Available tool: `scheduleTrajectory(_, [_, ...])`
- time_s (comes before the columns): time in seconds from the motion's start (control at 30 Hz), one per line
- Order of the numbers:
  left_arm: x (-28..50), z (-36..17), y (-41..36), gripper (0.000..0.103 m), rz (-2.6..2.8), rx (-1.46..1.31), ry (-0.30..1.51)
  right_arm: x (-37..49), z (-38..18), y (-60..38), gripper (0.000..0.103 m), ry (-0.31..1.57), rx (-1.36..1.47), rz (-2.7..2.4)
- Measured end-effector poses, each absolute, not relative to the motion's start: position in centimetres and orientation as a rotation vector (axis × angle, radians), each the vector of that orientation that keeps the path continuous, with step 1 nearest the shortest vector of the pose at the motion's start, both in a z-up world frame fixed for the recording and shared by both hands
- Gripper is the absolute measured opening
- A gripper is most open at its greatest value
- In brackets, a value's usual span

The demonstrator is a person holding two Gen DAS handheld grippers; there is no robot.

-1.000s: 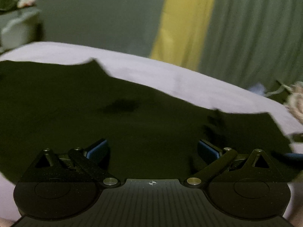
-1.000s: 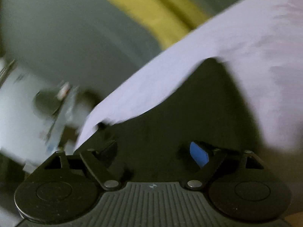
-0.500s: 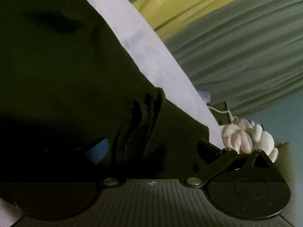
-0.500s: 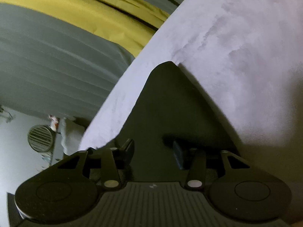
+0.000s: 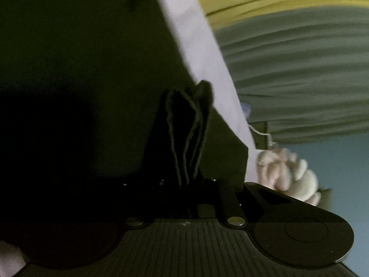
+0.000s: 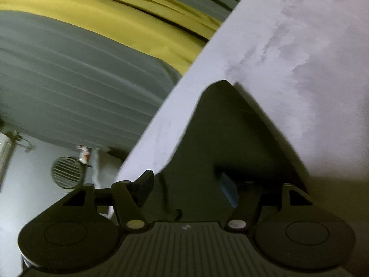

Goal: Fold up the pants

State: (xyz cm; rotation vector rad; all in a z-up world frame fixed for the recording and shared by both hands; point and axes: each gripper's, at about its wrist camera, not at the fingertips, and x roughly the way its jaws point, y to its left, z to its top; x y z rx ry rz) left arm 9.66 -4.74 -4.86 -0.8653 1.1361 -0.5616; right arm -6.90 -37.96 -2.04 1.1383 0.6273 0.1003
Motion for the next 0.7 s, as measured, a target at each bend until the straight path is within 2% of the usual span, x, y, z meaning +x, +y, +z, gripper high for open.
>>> scheduleTrajectory(0.1, [9.9, -1.6, -3.0, 0.013, -0.549, -0.750, 1.069, -7.3, -1.7, -37.9, 0.070, 0.607, 1.136, 0.129])
scheduleTrajectory(0.23, [9.5, 1.0, -0.5, 0.015, -0.439, -0.478, 0.977, -6.9, -0.7, -36.7, 0.070, 0.630, 1.043, 0.147])
scheduleTrajectory(0.3, [9.4, 0.1, 0.8, 0.024, -0.394, -0.437, 0.989, -6.3, -0.6, -36.0, 0.070, 0.662, 1.003, 0.140])
scheduleTrajectory(0.33, [9.4, -0.7, 1.3, 0.033, -0.385, -0.469, 1.000, -5.8, -0.6, -35.8, 0.069, 0.682, 0.980, 0.123])
scheduleTrajectory(0.4, [9.2, -1.7, 2.0, 0.035, -0.383, -0.551, 0.986, -4.9, -0.7, -35.1, 0.056, 0.725, 0.934, 0.085])
scheduleTrajectory(0.5, [9.9, -2.1, 2.7, 0.036, -0.383, -0.628, 0.968, -4.1, -0.5, -34.2, 0.041, 0.737, 0.858, 0.041])
scheduleTrajectory(0.57, [10.2, -2.2, 2.9, 0.037, -0.387, -0.650, 0.949, -3.8, -0.3, -33.5, 0.038, 0.744, 0.787, 0.015])
scheduleTrajectory(0.7, [11.0, -2.4, 2.1, 0.036, -0.395, -0.632, 0.902, -3.5, -0.4, -32.4, 0.037, 0.768, 0.706, -0.009])
